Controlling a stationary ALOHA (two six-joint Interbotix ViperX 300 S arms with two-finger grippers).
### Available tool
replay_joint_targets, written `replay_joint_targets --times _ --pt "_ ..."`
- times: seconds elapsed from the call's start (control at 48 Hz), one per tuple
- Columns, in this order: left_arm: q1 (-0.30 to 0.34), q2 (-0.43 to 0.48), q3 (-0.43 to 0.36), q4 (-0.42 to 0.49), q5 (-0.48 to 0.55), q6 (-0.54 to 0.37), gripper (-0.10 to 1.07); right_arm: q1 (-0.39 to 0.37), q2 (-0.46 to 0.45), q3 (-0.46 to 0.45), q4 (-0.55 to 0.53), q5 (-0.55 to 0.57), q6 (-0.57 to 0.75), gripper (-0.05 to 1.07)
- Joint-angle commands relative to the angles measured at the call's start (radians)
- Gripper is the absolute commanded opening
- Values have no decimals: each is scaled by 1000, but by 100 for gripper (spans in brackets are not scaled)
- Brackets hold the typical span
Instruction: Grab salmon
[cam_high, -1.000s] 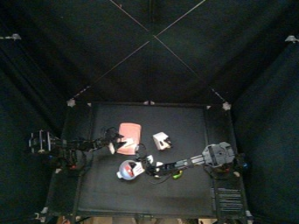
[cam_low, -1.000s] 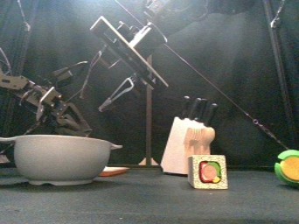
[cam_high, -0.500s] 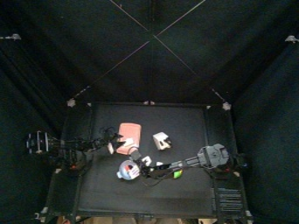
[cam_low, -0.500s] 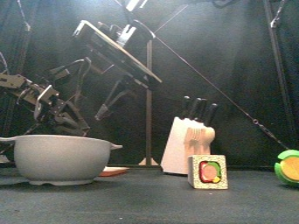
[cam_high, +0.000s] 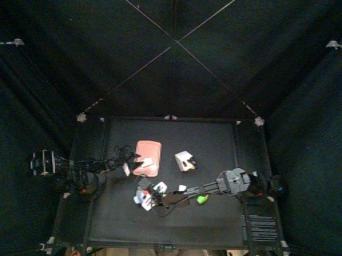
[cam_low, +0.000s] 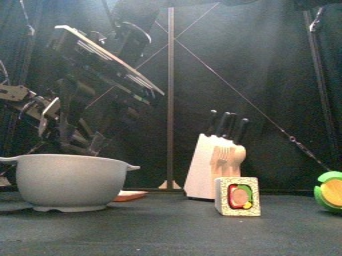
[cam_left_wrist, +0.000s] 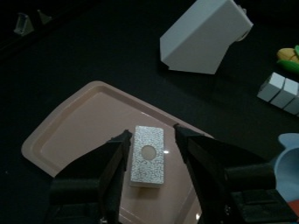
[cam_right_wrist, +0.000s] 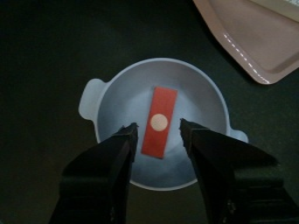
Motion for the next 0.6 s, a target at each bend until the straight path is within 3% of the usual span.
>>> replay_joint_targets --times 0.0,0.583 --pt "3 -3 -8 -2 -3 2 82 -6 -14 -40 5 8 -2 80" --pt "3 -3 -6 -2 2 2 82 -26 49 -66 43 -15 -2 81"
